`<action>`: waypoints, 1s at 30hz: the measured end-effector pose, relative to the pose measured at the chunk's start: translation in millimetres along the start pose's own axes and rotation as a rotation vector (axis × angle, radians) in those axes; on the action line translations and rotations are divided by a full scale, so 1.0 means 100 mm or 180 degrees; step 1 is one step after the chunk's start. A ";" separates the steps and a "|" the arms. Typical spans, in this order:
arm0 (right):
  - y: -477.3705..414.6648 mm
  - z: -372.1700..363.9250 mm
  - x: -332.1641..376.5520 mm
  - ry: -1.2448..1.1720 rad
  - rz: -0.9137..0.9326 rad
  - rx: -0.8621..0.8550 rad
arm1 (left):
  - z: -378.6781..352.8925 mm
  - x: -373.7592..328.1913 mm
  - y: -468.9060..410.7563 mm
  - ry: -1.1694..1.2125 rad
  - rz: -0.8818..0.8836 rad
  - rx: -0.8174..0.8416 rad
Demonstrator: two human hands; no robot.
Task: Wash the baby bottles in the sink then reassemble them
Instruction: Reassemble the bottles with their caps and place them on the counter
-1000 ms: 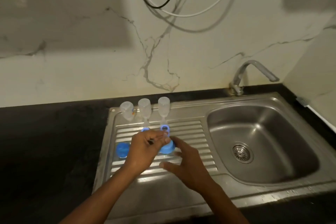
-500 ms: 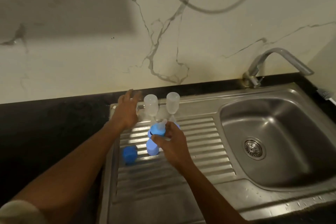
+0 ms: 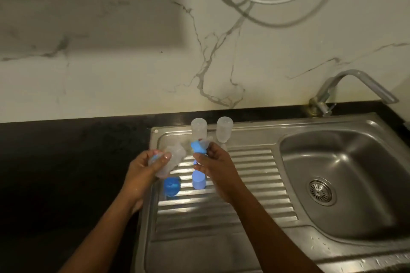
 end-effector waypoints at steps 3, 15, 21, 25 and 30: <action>0.12 -0.24 0.08 -0.0147 -0.0107 0.0587 | -0.12 -0.03 0.45 0.0610 0.0106 0.0073; 0.94 -0.43 0.36 0.1684 0.0058 0.2041 | -0.48 -0.35 1.39 0.0548 0.0027 0.1378; 1.23 -0.47 0.45 0.1357 0.0055 0.2298 | -0.76 -0.50 1.73 0.2059 0.0385 0.1986; 1.37 -0.50 0.48 0.1409 0.0122 0.2391 | -0.87 -0.52 1.86 0.2640 0.0505 0.2286; 1.51 -0.46 0.49 0.1511 0.0091 0.2604 | -1.00 -0.57 2.00 0.2894 0.0570 0.2613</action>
Point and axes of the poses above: each hand's wrist, its own y-axis away from the middle knuckle, its own z-axis out of the back of the hand, x = y × z, the point moved 9 cm from there along -y, towards the middle knuckle, and after that the axes turned 14 degrees about -z, right-handed, at the moved point
